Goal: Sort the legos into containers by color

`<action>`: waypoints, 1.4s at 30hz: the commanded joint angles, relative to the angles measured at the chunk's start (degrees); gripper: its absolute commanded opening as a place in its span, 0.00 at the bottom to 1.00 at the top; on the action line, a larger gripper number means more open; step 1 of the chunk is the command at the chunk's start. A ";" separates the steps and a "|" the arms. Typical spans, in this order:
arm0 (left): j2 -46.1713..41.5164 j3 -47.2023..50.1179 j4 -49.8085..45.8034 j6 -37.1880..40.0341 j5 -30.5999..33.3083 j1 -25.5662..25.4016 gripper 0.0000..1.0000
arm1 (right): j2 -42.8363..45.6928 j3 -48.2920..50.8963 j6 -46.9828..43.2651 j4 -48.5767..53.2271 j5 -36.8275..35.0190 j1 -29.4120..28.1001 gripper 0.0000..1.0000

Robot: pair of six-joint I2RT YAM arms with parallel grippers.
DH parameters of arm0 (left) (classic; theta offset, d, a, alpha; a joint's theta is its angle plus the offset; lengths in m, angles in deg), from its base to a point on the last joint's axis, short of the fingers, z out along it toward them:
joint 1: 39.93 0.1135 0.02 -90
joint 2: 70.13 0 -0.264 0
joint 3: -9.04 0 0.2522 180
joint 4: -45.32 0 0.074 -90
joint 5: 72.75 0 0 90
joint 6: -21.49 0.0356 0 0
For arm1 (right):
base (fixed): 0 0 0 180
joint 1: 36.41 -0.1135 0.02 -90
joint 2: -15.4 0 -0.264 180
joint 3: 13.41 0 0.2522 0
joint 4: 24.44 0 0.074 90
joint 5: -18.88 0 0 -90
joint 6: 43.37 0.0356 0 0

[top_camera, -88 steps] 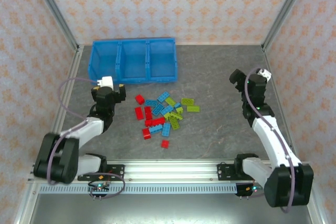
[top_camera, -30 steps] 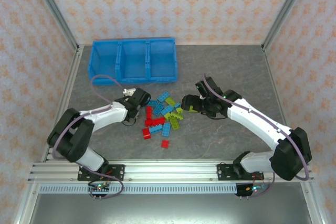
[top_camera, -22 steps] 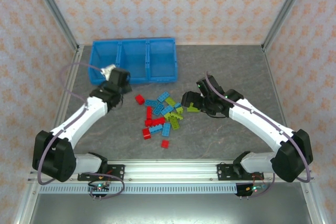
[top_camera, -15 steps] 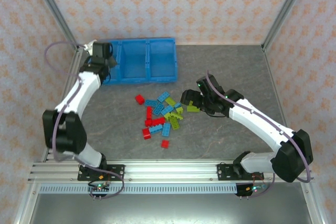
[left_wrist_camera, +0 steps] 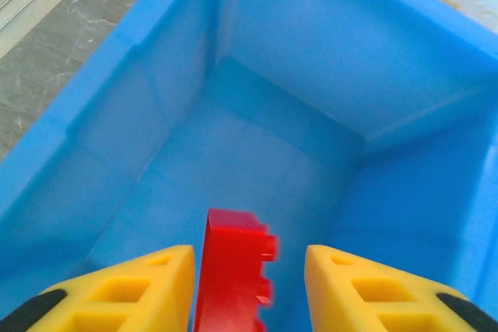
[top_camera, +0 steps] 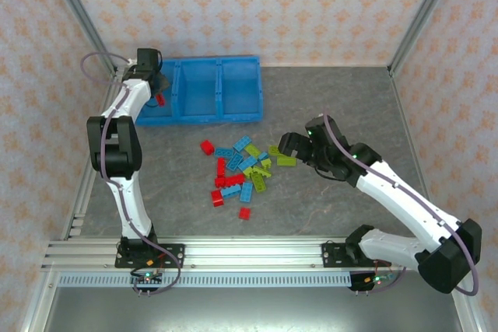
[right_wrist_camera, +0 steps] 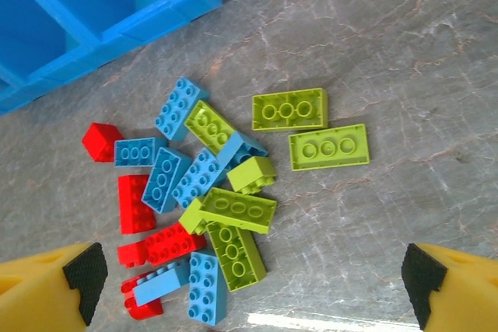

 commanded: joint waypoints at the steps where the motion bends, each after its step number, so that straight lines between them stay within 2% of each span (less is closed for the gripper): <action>1: -9.07 3.26 0.34 -0.30 -1.02 -0.18 0.44 | -1.40 1.28 1.04 0.50 -3.33 -0.38 0.99; 6: -23.75 14.71 2.54 -3.67 -3.81 -2.08 0.42 | -5.06 0.84 0.82 -0.77 -5.45 -0.38 0.99; 9: -35.77 21.99 2.23 -2.00 -2.91 -8.05 0.41 | -10.43 -0.15 2.23 0.57 -7.95 -0.38 0.99; 13: -48.39 26.56 -2.97 9.76 -2.84 -20.29 0.40 | -17.55 -1.72 -0.11 0.73 -8.62 -0.43 0.99; 15: -52.96 27.61 -7.53 15.61 -5.20 -24.17 0.40 | -21.35 -2.78 -1.63 0.89 -10.15 -0.38 0.99; 19: -60.14 31.21 -13.17 25.11 -11.49 -26.46 0.42 | -28.80 -6.14 -6.26 -0.26 -6.51 -0.38 0.99; 21: -63.46 34.84 -12.96 28.62 -11.65 -26.55 0.44 | -31.25 -6.56 -7.35 -2.42 -6.87 -0.42 0.99; 24: -66.17 39.25 -10.66 30.21 -10.22 -26.55 0.51 | -34.14 -7.02 -8.09 -3.91 -8.24 -0.42 0.99; 29: -66.01 42.23 -8.31 31.16 -11.08 -26.55 0.73 | -38.97 -8.24 -8.26 -3.58 -6.72 -0.38 1.00; 31: -65.02 42.02 -9.71 32.34 -10.27 -26.55 0.75 | -39.83 -7.84 -8.02 -4.05 -6.61 -0.38 0.96; 35: -64.82 43.78 -9.61 32.80 -8.75 -26.55 0.78 | -39.45 -6.52 -7.56 -5.45 -5.86 -0.42 0.72; 38: -65.17 44.11 -9.79 32.87 -7.19 -26.52 0.79 | -37.49 -5.38 -7.05 -6.05 -6.21 -0.38 0.71; 42: -66.01 44.63 -9.74 32.97 -5.44 -26.55 0.79 | -36.67 -5.26 -7.04 -5.45 -6.52 -0.38 0.80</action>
